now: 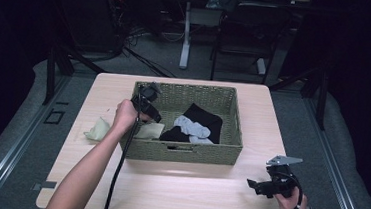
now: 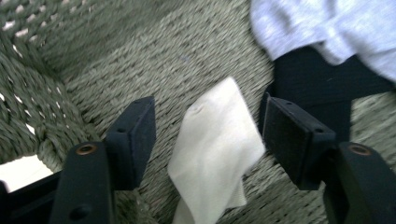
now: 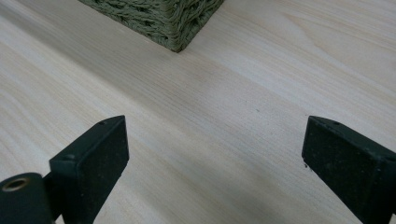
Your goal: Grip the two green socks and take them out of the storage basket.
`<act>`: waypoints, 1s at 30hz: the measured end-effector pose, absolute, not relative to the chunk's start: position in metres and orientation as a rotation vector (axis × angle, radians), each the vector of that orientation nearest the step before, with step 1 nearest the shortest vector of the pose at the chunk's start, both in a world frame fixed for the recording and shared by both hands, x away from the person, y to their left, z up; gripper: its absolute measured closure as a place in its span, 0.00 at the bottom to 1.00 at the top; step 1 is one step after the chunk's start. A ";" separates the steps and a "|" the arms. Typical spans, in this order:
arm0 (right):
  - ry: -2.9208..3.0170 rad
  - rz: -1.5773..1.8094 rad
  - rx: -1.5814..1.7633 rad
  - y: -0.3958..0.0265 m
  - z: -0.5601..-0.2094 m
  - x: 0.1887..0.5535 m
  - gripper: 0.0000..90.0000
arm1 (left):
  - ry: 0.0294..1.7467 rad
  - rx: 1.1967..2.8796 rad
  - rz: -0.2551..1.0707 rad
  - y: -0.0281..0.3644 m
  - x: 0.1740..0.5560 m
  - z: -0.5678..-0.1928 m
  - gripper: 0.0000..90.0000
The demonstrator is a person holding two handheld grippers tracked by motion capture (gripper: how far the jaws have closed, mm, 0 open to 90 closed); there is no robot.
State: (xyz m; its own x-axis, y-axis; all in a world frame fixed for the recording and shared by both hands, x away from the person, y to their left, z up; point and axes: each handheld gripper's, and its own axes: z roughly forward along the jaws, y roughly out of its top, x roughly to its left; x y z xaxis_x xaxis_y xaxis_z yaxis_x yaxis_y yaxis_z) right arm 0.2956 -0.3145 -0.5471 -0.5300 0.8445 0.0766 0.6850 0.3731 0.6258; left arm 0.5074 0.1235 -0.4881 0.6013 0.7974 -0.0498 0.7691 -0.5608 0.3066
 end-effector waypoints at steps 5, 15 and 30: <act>2.377 0.898 1.356 -0.314 -0.547 0.295 0.07 | 1.296 2.576 0.119 0.123 0.508 -0.498 0.46; 2.375 0.894 1.355 -0.314 -0.547 0.295 0.07 | 1.310 2.685 0.070 0.119 0.508 -0.504 0.57; 2.378 0.887 1.347 -0.314 -0.546 0.295 0.08 | 1.244 2.798 0.095 0.110 0.504 -0.510 0.97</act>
State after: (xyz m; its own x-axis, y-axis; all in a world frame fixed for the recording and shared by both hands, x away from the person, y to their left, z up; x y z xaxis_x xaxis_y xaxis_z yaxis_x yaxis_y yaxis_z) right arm 0.2952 -0.3144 -0.5463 -0.5323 0.8441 0.0648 0.6805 0.3811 0.6259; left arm 0.5043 0.1099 -0.5097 0.6688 0.7430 0.0249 0.7382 -0.6677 0.0963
